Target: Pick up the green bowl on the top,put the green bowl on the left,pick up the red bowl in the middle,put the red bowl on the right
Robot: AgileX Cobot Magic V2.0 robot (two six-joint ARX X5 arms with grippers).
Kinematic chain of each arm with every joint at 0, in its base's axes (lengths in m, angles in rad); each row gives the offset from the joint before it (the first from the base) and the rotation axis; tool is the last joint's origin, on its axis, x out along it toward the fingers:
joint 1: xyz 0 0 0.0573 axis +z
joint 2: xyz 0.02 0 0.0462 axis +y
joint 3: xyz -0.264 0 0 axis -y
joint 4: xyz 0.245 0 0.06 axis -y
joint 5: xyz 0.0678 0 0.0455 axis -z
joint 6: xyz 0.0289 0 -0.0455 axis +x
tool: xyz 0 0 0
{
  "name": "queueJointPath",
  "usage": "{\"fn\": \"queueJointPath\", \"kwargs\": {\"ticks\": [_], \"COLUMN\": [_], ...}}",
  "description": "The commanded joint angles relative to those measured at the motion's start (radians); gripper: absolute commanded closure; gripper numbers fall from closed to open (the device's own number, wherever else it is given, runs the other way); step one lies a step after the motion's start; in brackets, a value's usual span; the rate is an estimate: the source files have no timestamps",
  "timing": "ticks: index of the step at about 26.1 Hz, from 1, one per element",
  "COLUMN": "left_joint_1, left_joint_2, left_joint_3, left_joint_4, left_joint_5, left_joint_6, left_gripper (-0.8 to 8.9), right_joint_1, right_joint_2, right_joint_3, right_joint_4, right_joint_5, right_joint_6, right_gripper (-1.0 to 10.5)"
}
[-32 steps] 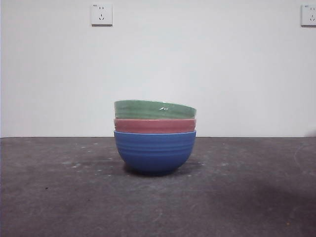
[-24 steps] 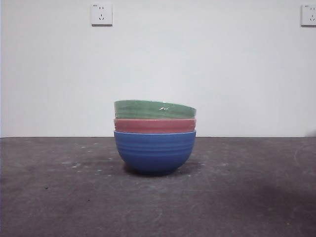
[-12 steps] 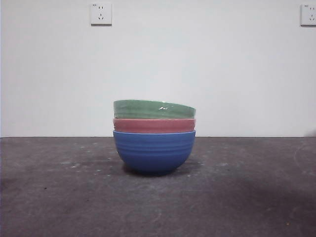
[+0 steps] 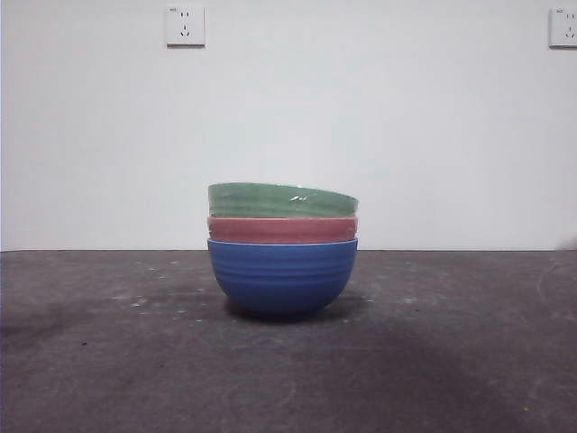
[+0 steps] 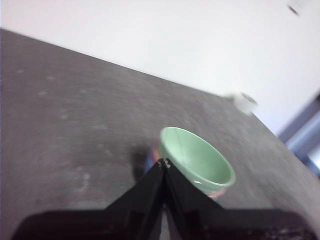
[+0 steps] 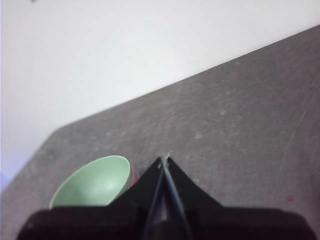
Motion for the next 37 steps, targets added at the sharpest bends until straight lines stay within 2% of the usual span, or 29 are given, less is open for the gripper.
{"fn": "queueJointPath", "kwargs": {"ticks": [1,6,9,12,16,17,20,21,23,25,27,30,32,37], "left_joint_1": [0.002,0.001,-0.002,-0.010,-0.036,-0.048,-0.087,-0.102,-0.140,-0.197,-0.271,-0.386,-0.452,-0.583], "left_joint_2": [0.112,0.277,0.368,0.449,0.504,0.509,0.526,0.533,0.567,0.626,0.701,0.850,0.959,1.193], "left_joint_3": [0.091,0.228,0.296,0.343,0.356,0.356,0.358,0.363,0.393,0.471,0.576,0.758,0.866,1.038], "left_joint_4": [-0.036,-0.132,-0.213,-0.289,-0.302,-0.301,-0.291,-0.289,-0.269,-0.278,-0.323,-0.468,-0.556,-0.614], "left_joint_5": [0.064,0.108,0.138,0.196,0.246,0.245,0.238,0.233,0.223,0.190,0.121,-0.010,-0.063,-0.187], "left_joint_6": [0.156,0.312,0.394,0.457,0.478,0.478,0.479,0.481,0.481,0.521,0.616,0.766,0.838,0.926], "left_gripper": [8.21,8.21,8.21,8.17,8.05,7.61,4.42,3.96,4.01,4.02,4.06,4.06,4.08,4.09], "right_joint_1": [-0.002,-0.002,-0.002,-0.002,-0.002,-0.002,-0.002,-0.002,-0.002,-0.002,-0.002,-0.002,-0.002,-0.002], "right_joint_2": [0.098,0.259,0.347,0.412,0.460,0.470,0.488,0.492,0.503,0.505,0.505,0.505,0.505,0.505], "right_joint_3": [0.104,0.250,0.311,0.330,0.330,0.330,0.330,0.330,0.330,0.330,0.330,0.330,0.330,0.330], "right_joint_4": [-0.055,-0.172,-0.239,-0.255,-0.259,-0.259,-0.259,-0.259,-0.259,-0.260,-0.259,-0.260,-0.260,-0.260], "right_joint_5": [-0.029,-0.092,-0.138,-0.158,-0.157,-0.156,-0.156,-0.156,-0.156,-0.156,-0.156,-0.156,-0.156,-0.156], "right_joint_6": [-0.137,-0.295,-0.354,-0.362,-0.362,-0.362,-0.362,-0.359,-0.347,-0.339,-0.339,-0.339,-0.339,-0.339], "right_gripper": [9.5,9.5,9.5,9.5,9.4,9.2,7.5,7.2,6.9,6.9,6.9,6.9,6.9,6.9]}}
